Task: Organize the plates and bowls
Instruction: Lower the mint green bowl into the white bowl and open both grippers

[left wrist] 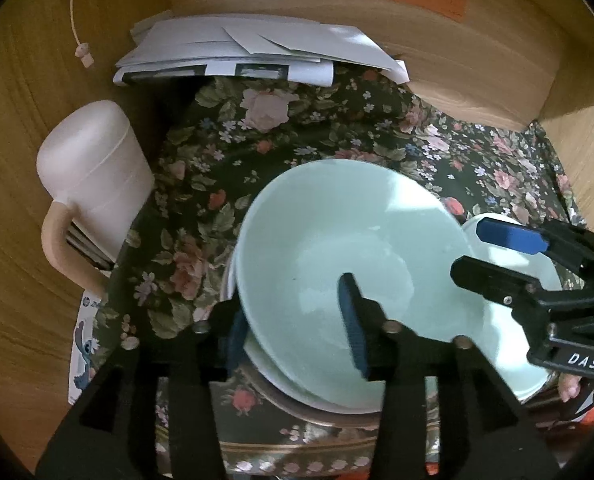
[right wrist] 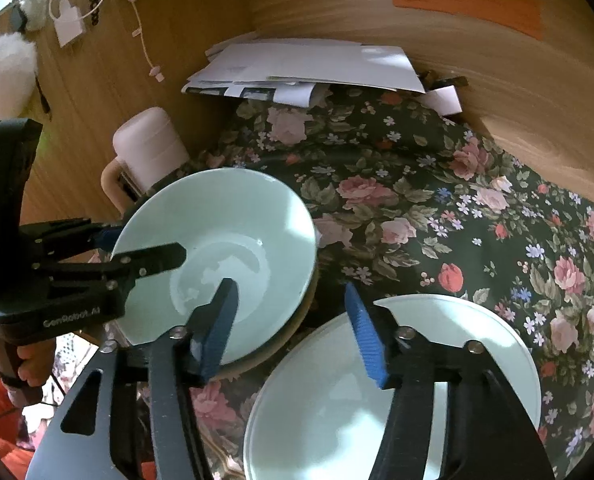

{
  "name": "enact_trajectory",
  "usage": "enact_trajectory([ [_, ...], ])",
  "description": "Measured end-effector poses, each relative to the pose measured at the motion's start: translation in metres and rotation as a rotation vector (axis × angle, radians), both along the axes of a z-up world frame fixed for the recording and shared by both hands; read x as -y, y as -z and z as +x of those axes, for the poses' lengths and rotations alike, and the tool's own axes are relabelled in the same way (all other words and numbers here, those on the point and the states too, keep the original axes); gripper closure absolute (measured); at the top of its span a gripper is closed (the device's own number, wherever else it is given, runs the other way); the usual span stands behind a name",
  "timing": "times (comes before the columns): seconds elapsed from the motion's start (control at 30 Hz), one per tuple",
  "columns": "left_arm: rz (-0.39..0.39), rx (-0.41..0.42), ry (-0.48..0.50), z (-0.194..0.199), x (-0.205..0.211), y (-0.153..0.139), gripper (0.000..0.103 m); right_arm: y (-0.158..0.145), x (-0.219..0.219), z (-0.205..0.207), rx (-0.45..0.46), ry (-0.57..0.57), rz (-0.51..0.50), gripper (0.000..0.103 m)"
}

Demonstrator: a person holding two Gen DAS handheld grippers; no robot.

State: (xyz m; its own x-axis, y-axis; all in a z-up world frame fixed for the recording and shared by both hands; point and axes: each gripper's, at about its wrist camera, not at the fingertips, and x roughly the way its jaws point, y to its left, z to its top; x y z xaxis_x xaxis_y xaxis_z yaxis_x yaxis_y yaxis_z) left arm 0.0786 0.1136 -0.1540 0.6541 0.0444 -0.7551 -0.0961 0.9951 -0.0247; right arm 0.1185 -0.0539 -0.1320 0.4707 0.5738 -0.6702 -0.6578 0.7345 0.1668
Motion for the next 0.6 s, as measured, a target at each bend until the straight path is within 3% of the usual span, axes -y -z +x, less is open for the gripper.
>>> enact_trajectory([
  [0.17, 0.014, 0.001, -0.022, 0.002, 0.005, -0.006, 0.047, 0.0, 0.005, 0.002, 0.0, 0.001, 0.009, 0.046],
  [0.23, 0.015, 0.009, -0.035, 0.002, 0.003, -0.01, 0.037, 0.0, 0.006, 0.002, 0.003, -0.001, 0.01, 0.046],
  [0.4, 0.068, 0.112, -0.056, -0.011, 0.001, -0.028, 0.025, -0.001, 0.006, 0.006, 0.0, -0.004, 0.016, 0.046],
  [0.6, 0.051, 0.085, -0.058, -0.018, -0.01, -0.021, 0.024, 0.004, 0.0, 0.011, -0.028, -0.021, 0.01, 0.046],
])
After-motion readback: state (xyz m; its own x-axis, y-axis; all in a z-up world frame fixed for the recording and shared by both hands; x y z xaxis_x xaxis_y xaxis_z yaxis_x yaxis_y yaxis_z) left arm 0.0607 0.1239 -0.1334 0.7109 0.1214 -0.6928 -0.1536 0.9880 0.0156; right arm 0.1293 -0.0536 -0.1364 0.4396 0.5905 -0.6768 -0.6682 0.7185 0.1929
